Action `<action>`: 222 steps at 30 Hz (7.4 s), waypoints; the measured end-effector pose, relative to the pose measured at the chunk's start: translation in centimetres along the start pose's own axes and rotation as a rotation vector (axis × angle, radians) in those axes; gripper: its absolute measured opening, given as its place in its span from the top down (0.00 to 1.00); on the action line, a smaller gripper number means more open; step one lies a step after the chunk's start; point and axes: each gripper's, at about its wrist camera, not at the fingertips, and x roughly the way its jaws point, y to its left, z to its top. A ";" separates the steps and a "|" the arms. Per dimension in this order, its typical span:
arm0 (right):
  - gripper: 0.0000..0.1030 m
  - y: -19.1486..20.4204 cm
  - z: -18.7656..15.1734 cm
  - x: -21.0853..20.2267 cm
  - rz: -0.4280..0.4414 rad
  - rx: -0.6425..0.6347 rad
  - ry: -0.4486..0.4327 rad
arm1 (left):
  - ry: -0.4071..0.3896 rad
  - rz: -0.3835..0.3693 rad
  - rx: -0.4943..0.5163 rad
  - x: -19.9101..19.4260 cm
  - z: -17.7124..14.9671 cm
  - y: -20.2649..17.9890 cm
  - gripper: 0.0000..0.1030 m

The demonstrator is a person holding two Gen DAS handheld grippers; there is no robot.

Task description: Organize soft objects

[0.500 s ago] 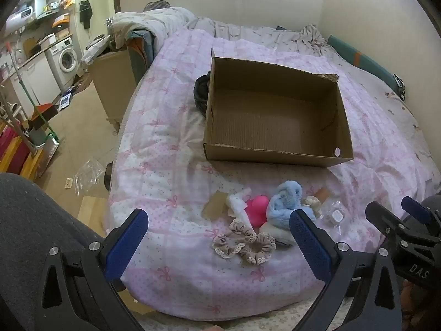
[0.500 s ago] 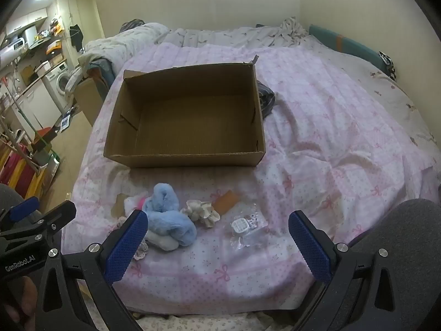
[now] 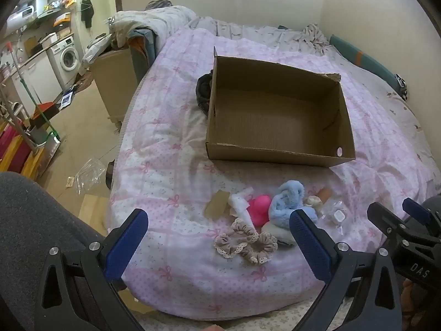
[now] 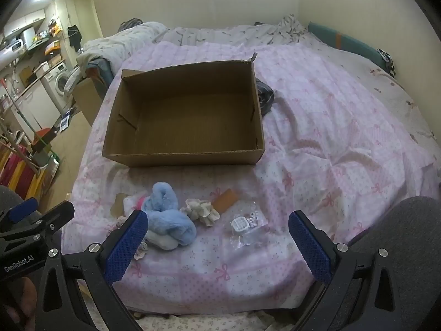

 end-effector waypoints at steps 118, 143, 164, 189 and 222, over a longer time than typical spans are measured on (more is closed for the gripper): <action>0.00 -4.4 2.8 9.6 0.102 0.098 0.396 | 0.654 -0.109 0.159 15.7 -2.5 -4.1 0.15; 0.11 -1.4 0.6 17.6 -0.080 -0.281 0.687 | 0.479 -0.069 0.037 10.3 1.8 0.1 0.89; 0.61 -4.2 6.4 7.7 0.213 -0.161 0.448 | 0.454 -0.029 0.027 11.3 1.6 1.8 0.89; 0.61 -3.1 14.0 9.0 0.341 -0.012 0.119 | 0.142 -0.049 0.067 8.6 14.0 0.0 0.89; 0.61 -1.4 12.2 14.3 0.186 -0.117 0.145 | 0.020 -0.031 0.180 14.7 12.7 -3.0 0.88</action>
